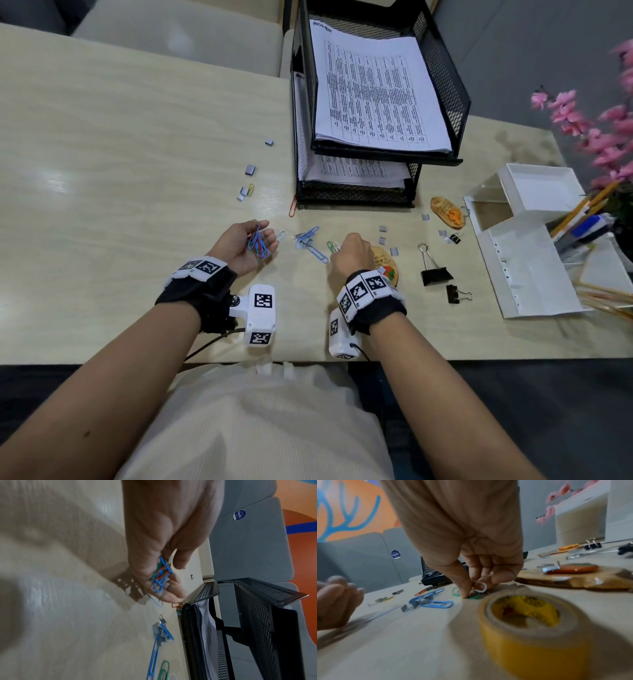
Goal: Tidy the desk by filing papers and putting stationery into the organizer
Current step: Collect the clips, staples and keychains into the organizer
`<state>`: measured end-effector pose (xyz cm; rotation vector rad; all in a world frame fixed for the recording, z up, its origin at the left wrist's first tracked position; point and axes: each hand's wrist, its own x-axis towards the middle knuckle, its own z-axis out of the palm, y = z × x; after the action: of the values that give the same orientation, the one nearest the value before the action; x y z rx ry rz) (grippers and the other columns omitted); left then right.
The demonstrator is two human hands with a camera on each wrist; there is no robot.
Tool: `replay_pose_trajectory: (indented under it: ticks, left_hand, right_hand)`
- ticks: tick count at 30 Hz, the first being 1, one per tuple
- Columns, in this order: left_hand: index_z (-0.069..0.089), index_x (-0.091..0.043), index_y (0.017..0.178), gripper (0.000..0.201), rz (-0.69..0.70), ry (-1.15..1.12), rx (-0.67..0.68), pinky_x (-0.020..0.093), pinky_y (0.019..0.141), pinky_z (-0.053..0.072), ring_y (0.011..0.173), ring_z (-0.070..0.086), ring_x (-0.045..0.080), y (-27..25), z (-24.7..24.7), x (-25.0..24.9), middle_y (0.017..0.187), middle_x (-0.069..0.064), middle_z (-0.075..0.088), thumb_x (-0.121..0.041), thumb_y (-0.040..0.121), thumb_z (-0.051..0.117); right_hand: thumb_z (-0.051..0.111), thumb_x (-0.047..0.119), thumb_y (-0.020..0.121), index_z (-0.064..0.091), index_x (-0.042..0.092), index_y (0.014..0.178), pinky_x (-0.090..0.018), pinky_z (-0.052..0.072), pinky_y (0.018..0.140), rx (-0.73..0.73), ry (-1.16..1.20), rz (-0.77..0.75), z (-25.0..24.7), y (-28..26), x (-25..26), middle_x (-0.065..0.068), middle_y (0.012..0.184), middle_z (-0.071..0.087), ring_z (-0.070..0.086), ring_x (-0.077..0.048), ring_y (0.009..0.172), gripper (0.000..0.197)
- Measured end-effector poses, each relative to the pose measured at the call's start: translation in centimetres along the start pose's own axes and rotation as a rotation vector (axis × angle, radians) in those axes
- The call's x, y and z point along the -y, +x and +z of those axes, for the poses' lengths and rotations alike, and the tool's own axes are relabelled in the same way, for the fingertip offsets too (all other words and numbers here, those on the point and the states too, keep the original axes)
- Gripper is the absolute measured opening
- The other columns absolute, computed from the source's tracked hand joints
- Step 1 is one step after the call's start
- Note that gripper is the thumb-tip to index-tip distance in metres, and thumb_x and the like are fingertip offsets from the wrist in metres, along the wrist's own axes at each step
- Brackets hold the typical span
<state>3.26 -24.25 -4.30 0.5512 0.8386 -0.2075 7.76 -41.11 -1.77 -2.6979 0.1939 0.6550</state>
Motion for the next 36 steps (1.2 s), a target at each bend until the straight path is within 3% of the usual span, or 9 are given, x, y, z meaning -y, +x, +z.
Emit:
replay_pose_trajectory:
  ticks: [3, 6, 10, 14, 20, 25, 31, 34, 36]
  left_hand:
    - [0.049, -0.008, 0.076, 0.031, -0.004, 0.006, -0.011, 0.024, 0.048, 0.055, 0.057, 0.067, 0.019, 0.1, 0.2, 0.0, 0.071, 0.012, 0.062, -0.020, 0.099, 0.033]
    - [0.048, -0.006, 0.078, 0.038, -0.030, 0.001, 0.022, 0.034, 0.077, 0.054, 0.082, 0.062, 0.024, 0.4, 0.7, 0.1, 0.087, 0.016, 0.059, -0.029, 0.101, 0.027]
    - [0.053, -0.006, 0.080, 0.052, -0.124, 0.018, 0.133, 0.022, 0.054, 0.053, 0.047, 0.063, 0.016, 0.9, 1.1, 0.1, 0.055, 0.008, 0.066, -0.041, 0.100, 0.019]
    - [0.047, -0.013, 0.071, 0.047, -0.118, 0.083, 0.102, 0.013, 0.041, 0.047, 0.034, 0.054, 0.010, 1.4, 1.3, -0.8, 0.041, -0.001, 0.054, -0.042, 0.100, 0.024]
    - [0.033, -0.020, 0.062, 0.042, 0.015, 0.312, -0.020, 0.010, 0.030, 0.019, 0.025, 0.026, 0.005, 2.4, 1.4, -2.4, 0.033, -0.009, 0.031, -0.042, 0.096, 0.040]
    - [0.036, -0.019, 0.066, 0.037, 0.017, 0.370, -0.041, 0.011, 0.026, 0.015, 0.023, 0.022, 0.003, 3.5, 2.4, -3.1, 0.031, -0.009, 0.027, -0.039, 0.097, 0.040]
    - [0.036, -0.016, 0.066, 0.032, 0.071, 0.563, -0.127, 0.006, 0.034, 0.016, 0.023, 0.020, 0.006, 4.5, 3.5, -3.1, 0.036, -0.007, 0.029, -0.022, 0.095, 0.048]
    - [0.036, -0.014, 0.059, 0.035, 0.154, 0.756, -0.160, 0.008, 0.038, 0.021, 0.023, 0.025, 0.010, 5.0, 3.7, -2.9, 0.033, -0.003, 0.033, -0.008, 0.088, 0.055]
    - [0.045, -0.011, 0.063, 0.026, 0.192, 0.877, -0.209, 0.017, 0.039, 0.030, 0.036, 0.038, 0.015, 5.2, 4.2, -2.8, 0.046, 0.006, 0.040, -0.004, 0.084, 0.059]
  right_hand:
    - [0.052, 0.006, 0.089, 0.060, 0.003, 0.091, -0.025, 0.034, 0.066, 0.005, 0.108, -0.047, 0.1, -0.4, 1.0, -0.022, 0.109, 0.061, 0.057, -0.036, 0.101, 0.008]
    - [0.059, 0.004, 0.084, 0.056, 0.012, 0.070, -0.012, 0.031, 0.040, 0.023, 0.400, -0.157, 0.4, -1.4, 3.2, -0.012, 0.082, 0.060, 0.058, -0.017, 0.068, 0.016]
    - [0.063, -0.005, 0.081, 0.060, 0.006, 0.074, 0.000, 0.030, 0.036, 0.101, 0.656, -0.277, 0.0, -2.7, 5.7, 0.002, 0.057, 0.051, 0.046, 0.011, 0.032, 0.014]
    - [0.064, 0.007, 0.084, 0.071, 0.001, 0.076, -0.015, 0.045, 0.056, 0.034, 0.594, -0.269, 0.4, -0.8, 5.5, 0.007, 0.051, 0.056, 0.051, 0.000, 0.049, 0.012]
    - [0.044, -0.001, 0.085, 0.066, 0.010, 0.105, -0.029, 0.042, 0.076, -0.069, 0.222, -0.169, 0.1, 2.9, 2.5, -0.020, 0.105, 0.065, 0.057, -0.035, 0.102, 0.031]
    - [0.042, -0.001, 0.087, 0.056, 0.001, 0.111, -0.031, 0.037, 0.073, -0.065, 0.109, -0.141, 0.2, 4.5, 1.4, -0.024, 0.114, 0.059, 0.054, -0.037, 0.107, 0.028]
    - [0.066, 0.005, 0.078, 0.066, 0.008, 0.086, -0.035, 0.048, 0.088, -0.290, 0.624, 0.213, 0.0, 6.2, 1.0, -0.007, 0.086, 0.061, 0.059, -0.027, 0.095, 0.008]
    - [0.060, -0.004, 0.077, 0.055, 0.017, 0.058, -0.034, 0.056, 0.063, -0.366, 0.771, 0.254, 0.4, 6.9, 0.7, -0.018, 0.089, 0.069, 0.059, -0.025, 0.062, 0.029]
    - [0.050, -0.011, 0.080, 0.051, 0.016, 0.056, -0.018, 0.045, 0.038, -0.346, 0.891, 0.249, 0.8, 7.4, 0.7, -0.016, 0.076, 0.065, 0.049, -0.012, 0.035, 0.036]
